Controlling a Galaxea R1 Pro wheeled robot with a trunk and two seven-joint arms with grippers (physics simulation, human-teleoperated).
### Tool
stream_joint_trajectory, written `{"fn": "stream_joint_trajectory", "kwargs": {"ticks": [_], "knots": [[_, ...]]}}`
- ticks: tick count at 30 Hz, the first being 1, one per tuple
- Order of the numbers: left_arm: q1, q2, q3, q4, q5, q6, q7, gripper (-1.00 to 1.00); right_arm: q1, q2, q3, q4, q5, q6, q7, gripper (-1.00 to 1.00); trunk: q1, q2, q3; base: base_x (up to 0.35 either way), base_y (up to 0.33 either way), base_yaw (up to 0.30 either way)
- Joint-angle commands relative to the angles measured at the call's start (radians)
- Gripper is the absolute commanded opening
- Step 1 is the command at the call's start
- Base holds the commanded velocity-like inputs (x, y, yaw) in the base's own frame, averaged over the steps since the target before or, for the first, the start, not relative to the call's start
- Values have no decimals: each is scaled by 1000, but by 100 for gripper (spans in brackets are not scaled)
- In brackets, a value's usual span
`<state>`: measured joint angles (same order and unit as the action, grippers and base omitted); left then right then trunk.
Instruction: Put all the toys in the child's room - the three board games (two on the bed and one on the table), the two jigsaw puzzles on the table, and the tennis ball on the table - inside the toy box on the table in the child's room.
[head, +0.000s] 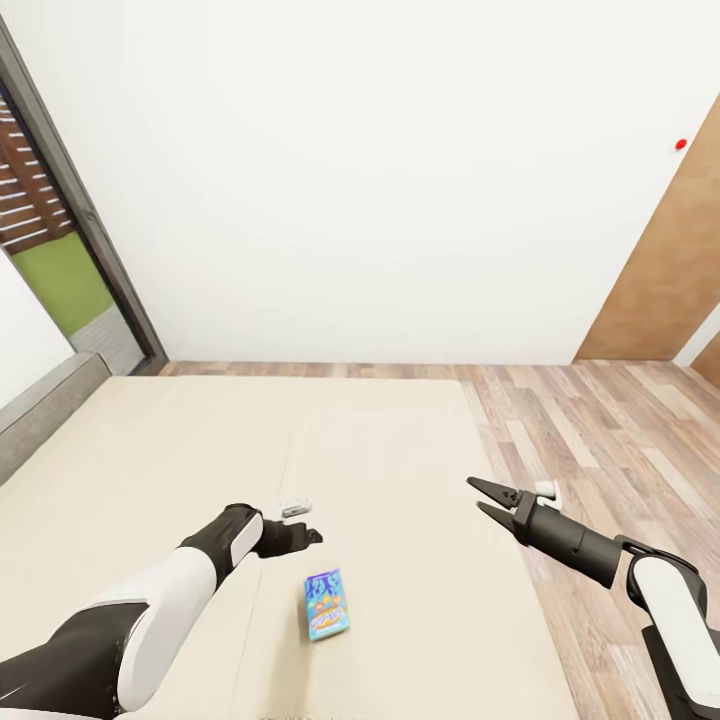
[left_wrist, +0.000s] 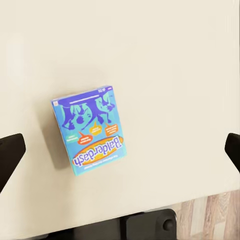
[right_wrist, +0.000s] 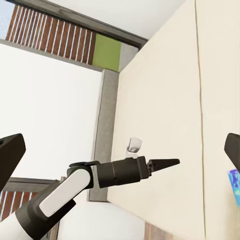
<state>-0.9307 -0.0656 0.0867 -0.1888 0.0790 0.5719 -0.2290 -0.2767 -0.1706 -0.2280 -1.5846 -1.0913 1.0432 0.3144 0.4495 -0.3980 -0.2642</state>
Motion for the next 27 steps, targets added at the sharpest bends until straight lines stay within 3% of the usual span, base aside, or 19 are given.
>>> {"fn": "stream_joint_trajectory", "kwargs": {"ticks": [1,7,27], "knots": [[0,0,8,-1,5,2,-2,100,-1,0,-1,0,10,4,10,100,0,-2,-4,0,0,0],[0,1,7,-1,3,-40,-35,100,-1,0,-1,0,10,4,10,100,0,-2,-13,0,0,0],[2,7,7,-1,5,-65,-46,100,-1,0,1,0,10,4,10,100,0,-2,-46,0,0,0]]}}
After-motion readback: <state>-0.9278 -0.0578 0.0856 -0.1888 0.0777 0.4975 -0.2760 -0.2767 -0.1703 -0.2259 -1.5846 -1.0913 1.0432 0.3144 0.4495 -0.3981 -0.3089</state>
